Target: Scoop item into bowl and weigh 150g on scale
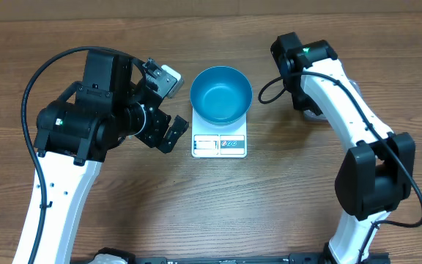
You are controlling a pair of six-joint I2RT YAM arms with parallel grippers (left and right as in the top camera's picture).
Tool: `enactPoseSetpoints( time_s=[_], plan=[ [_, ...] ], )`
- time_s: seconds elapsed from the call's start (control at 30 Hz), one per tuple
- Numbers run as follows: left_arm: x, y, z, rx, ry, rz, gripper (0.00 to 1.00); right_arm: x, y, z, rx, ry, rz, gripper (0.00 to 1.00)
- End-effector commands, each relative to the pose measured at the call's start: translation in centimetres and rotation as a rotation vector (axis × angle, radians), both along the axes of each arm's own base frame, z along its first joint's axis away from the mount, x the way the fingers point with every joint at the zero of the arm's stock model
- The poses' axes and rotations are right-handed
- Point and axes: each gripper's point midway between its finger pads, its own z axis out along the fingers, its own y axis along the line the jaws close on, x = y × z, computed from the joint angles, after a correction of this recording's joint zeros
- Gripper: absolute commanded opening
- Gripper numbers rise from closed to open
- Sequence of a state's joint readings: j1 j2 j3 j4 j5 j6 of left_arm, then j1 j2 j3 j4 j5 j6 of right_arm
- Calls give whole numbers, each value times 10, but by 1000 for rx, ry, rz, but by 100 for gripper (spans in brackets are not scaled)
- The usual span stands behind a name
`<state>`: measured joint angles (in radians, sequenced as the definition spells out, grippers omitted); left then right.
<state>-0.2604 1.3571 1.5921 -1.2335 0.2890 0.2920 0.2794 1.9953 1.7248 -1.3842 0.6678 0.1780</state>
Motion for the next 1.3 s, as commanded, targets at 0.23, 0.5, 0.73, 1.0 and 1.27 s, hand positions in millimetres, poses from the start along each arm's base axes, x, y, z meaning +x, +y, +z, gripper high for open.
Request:
enactPoseSetpoints(
  time_s=[0.23,0.5,0.73,1.0,1.27],
  plan=[
    [0,-3,7,-11,-24,-22,100,-8,30,-26,182,125,83,3],
    [0,-3,7,-11,-24,-22,100,-11,55,-36,339,160,122,3],
    [0,-3,7,-11,-24,-22,100,-4,57,-34,432,136,95,3],
    [0,-3,7,-11,-24,-22,100,2,20,-21,481,73,-5,4],
    [0,-3,7,-11,-24,-22,100,6,7,-20,668,59,-26,4]
  ],
)
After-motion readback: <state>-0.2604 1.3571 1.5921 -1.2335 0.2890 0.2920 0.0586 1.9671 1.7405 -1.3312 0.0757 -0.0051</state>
